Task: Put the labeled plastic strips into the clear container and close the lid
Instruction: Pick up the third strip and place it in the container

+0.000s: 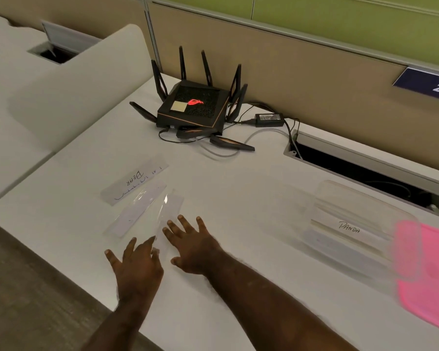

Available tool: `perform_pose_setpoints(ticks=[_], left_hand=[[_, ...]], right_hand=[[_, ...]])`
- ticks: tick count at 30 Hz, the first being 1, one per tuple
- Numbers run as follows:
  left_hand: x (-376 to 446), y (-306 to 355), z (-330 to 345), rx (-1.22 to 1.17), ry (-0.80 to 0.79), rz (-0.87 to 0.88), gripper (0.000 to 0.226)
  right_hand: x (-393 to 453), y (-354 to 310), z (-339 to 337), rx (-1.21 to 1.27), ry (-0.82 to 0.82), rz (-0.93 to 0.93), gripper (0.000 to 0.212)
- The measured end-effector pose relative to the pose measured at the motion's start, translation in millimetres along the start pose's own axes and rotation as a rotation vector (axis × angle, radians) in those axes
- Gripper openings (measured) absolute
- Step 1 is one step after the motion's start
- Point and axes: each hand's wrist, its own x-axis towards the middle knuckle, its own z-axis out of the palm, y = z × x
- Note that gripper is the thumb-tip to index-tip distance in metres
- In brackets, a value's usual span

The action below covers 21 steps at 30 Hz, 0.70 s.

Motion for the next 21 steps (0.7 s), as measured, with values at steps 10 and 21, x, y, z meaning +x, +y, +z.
perform_pose_setpoints(ticks=[10,21], left_hand=[[24,27,-38,-0.411,-0.111,-0.005,0.023],[41,82,-79,-0.918,-0.611,0.103,0.024]], right_hand=[[-21,52,-17,0.011,0.192,0.126,0.085],[-81,137,-58,-0.068,0.315,0.321,0.08]])
